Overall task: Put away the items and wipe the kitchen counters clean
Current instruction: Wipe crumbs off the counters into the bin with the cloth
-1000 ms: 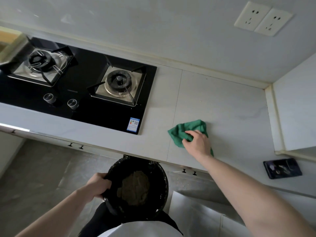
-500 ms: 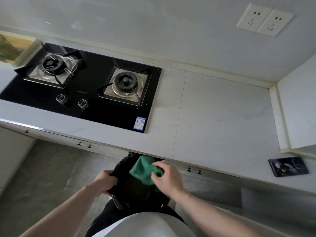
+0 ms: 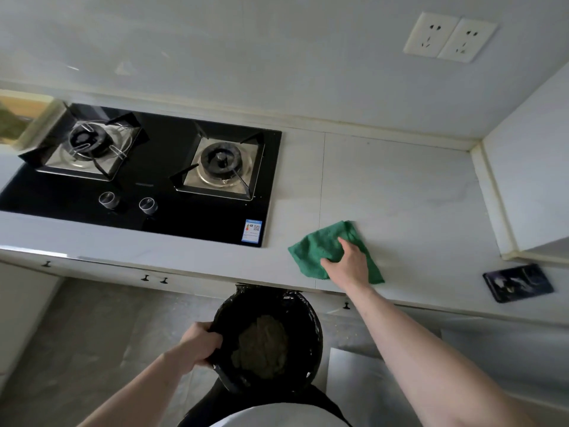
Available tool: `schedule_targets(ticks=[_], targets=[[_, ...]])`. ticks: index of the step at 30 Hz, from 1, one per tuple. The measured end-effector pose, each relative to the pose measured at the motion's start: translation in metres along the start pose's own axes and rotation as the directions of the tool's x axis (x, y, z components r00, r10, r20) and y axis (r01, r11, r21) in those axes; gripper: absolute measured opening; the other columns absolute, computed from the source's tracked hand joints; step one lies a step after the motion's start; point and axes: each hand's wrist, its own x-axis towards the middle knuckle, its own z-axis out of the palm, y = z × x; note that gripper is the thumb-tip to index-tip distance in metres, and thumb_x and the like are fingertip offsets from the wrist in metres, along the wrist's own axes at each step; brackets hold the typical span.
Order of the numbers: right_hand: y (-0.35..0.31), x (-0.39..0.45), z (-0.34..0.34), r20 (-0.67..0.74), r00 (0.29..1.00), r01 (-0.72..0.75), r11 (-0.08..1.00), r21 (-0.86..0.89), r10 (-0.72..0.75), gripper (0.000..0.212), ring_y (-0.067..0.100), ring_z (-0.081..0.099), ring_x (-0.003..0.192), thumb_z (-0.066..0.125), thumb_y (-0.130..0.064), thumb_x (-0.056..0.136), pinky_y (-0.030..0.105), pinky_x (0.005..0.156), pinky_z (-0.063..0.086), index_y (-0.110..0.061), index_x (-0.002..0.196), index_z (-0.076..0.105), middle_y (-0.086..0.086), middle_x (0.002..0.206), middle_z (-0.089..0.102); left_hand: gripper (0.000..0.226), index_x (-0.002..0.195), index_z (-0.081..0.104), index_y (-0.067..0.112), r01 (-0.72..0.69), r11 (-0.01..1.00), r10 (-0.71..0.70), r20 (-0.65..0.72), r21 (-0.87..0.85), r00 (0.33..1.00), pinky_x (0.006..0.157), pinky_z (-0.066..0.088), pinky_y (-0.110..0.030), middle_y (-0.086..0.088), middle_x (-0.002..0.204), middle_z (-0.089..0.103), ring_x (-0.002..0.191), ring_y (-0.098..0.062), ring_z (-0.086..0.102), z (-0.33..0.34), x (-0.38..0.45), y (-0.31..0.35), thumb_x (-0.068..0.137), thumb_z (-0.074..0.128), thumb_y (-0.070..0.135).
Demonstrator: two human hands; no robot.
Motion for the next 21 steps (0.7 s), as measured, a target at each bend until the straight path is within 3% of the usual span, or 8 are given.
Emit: schedule_targets(ticks=[3, 6, 11, 15, 18, 21], targets=[[-0.006, -0.010, 0.014, -0.012, 1.000, -0.016, 0.988, -0.151, 0.014, 0.073, 0.030, 0.044, 0.131, 0.072, -0.054, 0.079, 0.042, 0.106, 0.044, -0.028, 0.145, 0.053, 0.000, 0.146, 0.050, 0.037, 0.093, 0.077, 0.015, -0.011, 1.000, 0.011, 0.013, 0.007, 1.000, 0.059, 0.064, -0.041, -0.012, 0.074, 0.077, 0.065, -0.028, 0.076, -0.005, 0.002, 0.000, 0.078, 0.050, -0.005], [-0.021, -0.033, 0.030, 0.025, 0.996, 0.088, 0.970, -0.227, -0.084, 0.059, 0.026, 0.050, 0.122, 0.072, -0.049, 0.081, 0.040, 0.098, 0.049, -0.031, 0.136, 0.062, -0.003, 0.136, 0.056, 0.038, 0.093, 0.076, 0.013, -0.017, 1.000, 0.017, 0.033, 0.016, 0.999, 0.061, 0.065, -0.043, -0.014, 0.077, 0.078, 0.066, -0.030, 0.077, -0.013, 0.003, 0.001, 0.076, 0.048, -0.006], [-0.048, -0.075, 0.052, 0.112, 0.977, 0.194, 0.970, -0.143, -0.179, 0.035, 0.017, 0.063, 0.104, 0.070, -0.032, 0.082, 0.029, 0.080, 0.053, -0.032, 0.118, 0.075, -0.008, 0.113, 0.068, 0.040, 0.094, 0.076, 0.013, -0.031, 0.999, 0.029, 0.054, 0.036, 0.998, 0.060, 0.065, -0.042, -0.015, 0.082, 0.077, 0.065, -0.031, 0.076, -0.024, 0.004, 0.002, 0.076, 0.045, -0.005], [-0.072, -0.097, 0.062, 0.237, 0.946, 0.234, 0.972, -0.023, -0.222, 0.026, 0.006, 0.064, 0.083, 0.069, -0.031, 0.081, 0.012, 0.059, 0.041, -0.033, 0.105, 0.078, -0.015, 0.097, 0.073, 0.039, 0.097, 0.075, 0.013, -0.038, 0.997, 0.033, 0.069, 0.068, 0.997, 0.060, 0.065, -0.041, -0.016, 0.087, 0.076, 0.068, -0.031, 0.077, -0.034, 0.006, 0.002, 0.077, 0.046, -0.004], [-0.076, -0.093, 0.052, 0.125, 0.974, 0.177, 0.979, 0.101, -0.189, 0.032, 0.006, 0.067, 0.087, 0.073, -0.034, 0.080, 0.022, 0.071, 0.056, -0.031, 0.112, 0.076, -0.016, 0.103, 0.073, 0.041, 0.101, 0.075, 0.013, -0.046, 0.995, 0.038, 0.086, 0.088, 0.996, 0.056, 0.064, -0.037, -0.016, 0.087, 0.076, 0.067, -0.030, 0.076, -0.038, 0.008, 0.004, 0.077, 0.046, -0.004], [-0.069, -0.071, 0.024, -0.065, 0.992, 0.118, 0.978, 0.171, -0.109, 0.023, 0.003, 0.068, 0.072, 0.075, -0.030, 0.079, 0.018, 0.056, 0.052, -0.030, 0.102, 0.078, -0.015, 0.088, 0.073, 0.042, 0.103, 0.075, 0.013, -0.043, 0.993, 0.033, 0.094, 0.106, 0.995, 0.052, 0.061, -0.031, -0.013, 0.083, 0.075, 0.062, -0.026, 0.075, -0.038, 0.006, 0.005, 0.080, 0.044, -0.003]])
